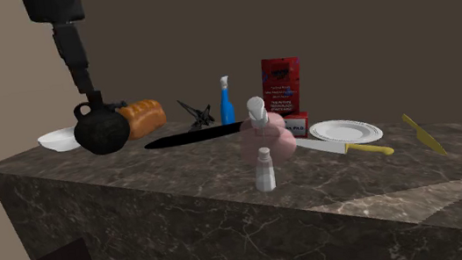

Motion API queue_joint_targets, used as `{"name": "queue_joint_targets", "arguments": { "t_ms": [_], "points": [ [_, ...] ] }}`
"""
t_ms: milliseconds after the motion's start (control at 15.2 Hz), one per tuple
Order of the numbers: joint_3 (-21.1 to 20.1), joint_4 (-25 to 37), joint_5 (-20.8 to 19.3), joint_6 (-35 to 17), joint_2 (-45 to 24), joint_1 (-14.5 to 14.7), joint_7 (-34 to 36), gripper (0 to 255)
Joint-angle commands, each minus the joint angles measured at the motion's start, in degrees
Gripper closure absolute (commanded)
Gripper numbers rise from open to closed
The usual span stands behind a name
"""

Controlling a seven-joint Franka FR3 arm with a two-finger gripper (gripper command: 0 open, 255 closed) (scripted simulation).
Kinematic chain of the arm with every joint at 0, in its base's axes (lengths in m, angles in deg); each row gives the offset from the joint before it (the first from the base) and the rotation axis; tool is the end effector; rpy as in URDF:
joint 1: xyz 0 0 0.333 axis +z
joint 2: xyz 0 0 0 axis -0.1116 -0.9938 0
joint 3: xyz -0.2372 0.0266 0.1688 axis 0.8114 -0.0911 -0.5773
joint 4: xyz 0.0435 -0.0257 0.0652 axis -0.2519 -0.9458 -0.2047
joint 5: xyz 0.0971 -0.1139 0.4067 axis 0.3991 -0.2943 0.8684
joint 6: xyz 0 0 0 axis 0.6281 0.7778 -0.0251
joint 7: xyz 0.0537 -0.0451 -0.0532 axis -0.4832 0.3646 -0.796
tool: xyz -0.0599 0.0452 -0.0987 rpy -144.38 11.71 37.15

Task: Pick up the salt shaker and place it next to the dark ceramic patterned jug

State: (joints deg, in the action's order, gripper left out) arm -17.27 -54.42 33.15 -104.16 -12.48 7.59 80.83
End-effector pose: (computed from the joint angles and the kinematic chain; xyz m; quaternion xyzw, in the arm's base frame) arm 0.3874 0.0400 0.5422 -0.9980 0.0462 -0.0235 0.0373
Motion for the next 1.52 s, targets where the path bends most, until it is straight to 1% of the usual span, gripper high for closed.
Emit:
{"name": "queue_joint_targets", "arguments": {
  "t_ms": [0,264,462,792,990,1122,1254,1452],
  "points": [
    [0.0,0.0,0.0,0.0,0.0,0.0,0.0,0],
    [4.8,-2.6,-1.5,-7.1,-3.4,0.0,-8.9,0],
    [8.4,-3.2,-2.0,-12.4,-7.2,0.3,-15.6,0],
    [14.3,-1.9,-1.1,-20.6,-15.6,1.5,-27.3,0],
    [17.7,0.3,0.9,-24.7,-21.7,2.7,-34.8,0],
    [19.8,2.3,3.0,-26.9,-26.0,3.5,-40.0,0],
    [21.8,4.9,5.8,-28.7,-30.7,4.4,-45.5,0],
    [23.9,9.6,10.8,-30.3,-37.9,5.1,-54.1,0]
  ]
}}
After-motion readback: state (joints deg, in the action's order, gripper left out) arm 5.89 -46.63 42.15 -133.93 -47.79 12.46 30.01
